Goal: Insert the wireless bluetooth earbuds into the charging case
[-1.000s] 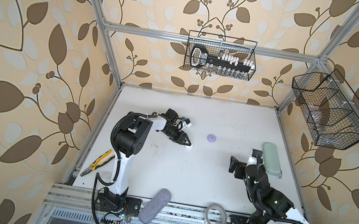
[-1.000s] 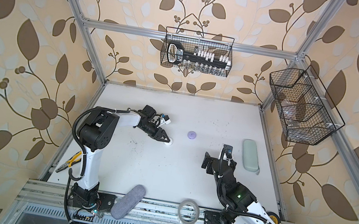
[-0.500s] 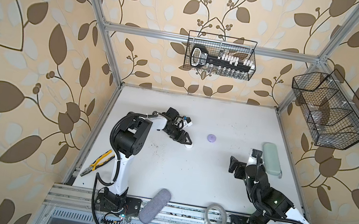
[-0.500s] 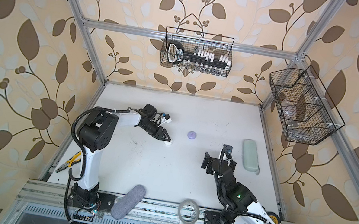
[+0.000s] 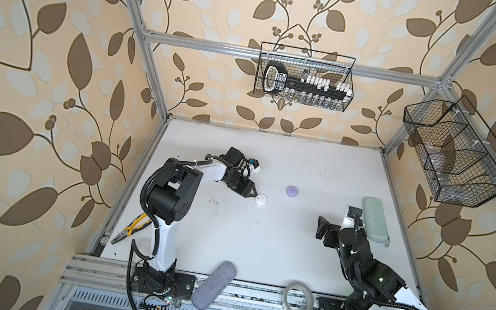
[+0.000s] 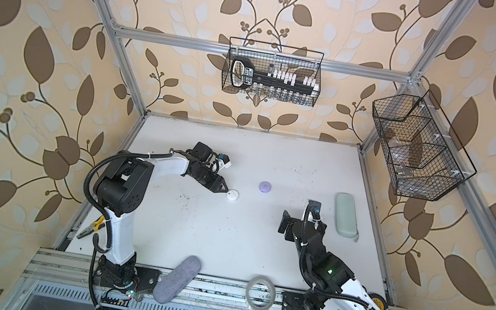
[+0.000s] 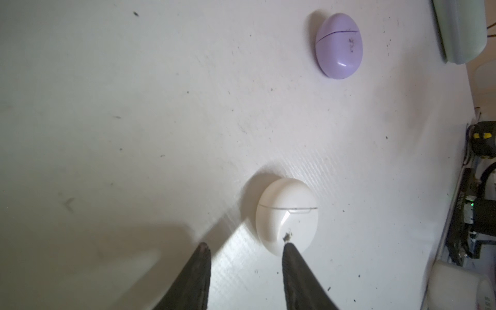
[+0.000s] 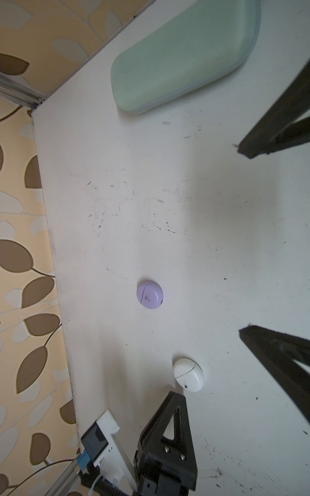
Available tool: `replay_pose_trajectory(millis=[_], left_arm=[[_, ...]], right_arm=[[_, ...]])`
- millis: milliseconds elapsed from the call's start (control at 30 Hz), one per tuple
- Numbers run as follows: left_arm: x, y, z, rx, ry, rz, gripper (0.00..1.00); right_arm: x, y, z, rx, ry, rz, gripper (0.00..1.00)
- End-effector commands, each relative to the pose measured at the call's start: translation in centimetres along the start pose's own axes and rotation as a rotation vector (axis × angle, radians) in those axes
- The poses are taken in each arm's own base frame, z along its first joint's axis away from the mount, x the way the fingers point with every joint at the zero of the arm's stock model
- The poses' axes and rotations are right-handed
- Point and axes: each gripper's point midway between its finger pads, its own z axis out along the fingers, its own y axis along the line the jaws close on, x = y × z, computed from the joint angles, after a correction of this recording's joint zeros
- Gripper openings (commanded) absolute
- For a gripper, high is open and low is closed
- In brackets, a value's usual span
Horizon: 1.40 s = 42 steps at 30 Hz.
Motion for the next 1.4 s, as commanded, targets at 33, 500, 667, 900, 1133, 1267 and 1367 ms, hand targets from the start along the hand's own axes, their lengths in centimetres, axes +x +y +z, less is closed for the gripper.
replay_pose_trajectory(millis=[33,500,667,900,1133,1267,1367], left_arm=[[-3.6,-0.7,-4.6,-0.093,-0.164,0.124,0.48],[-6.0,3.3,-14.7,-0.301,-0.442,0.060,0.75],[-5.1,5.4,-17.6,-0.396,-0.523,0.018,0.93],[-3.4,7.3,-20.6,-0.501,-0.603,-0.015,0.99],[-1.8,8.7,-23.0,-0.491,-0.712,-0.073,0.99],[-0.6,10.5,-23.6,-0.567,-0.768,-0.125,0.99],[0.6,11.4,-22.9,-0.569,-0.762,-0.156,0.99]], right_arm=[[0.2,-0.3,0.1,0.021,-0.002,-0.001,1.00],[-0.6,-0.1,0.7,0.034,0.007,-0.009,1.00],[-1.4,-0.1,2.3,0.054,0.051,-0.014,1.00],[-3.8,0.4,3.5,0.051,0.033,-0.011,1.00],[-5.6,-0.9,4.0,0.135,-0.002,0.020,1.00],[-7.2,-2.0,3.4,0.169,-0.041,0.007,1.00],[-7.8,-2.6,2.8,0.185,-0.102,-0.011,1.00]])
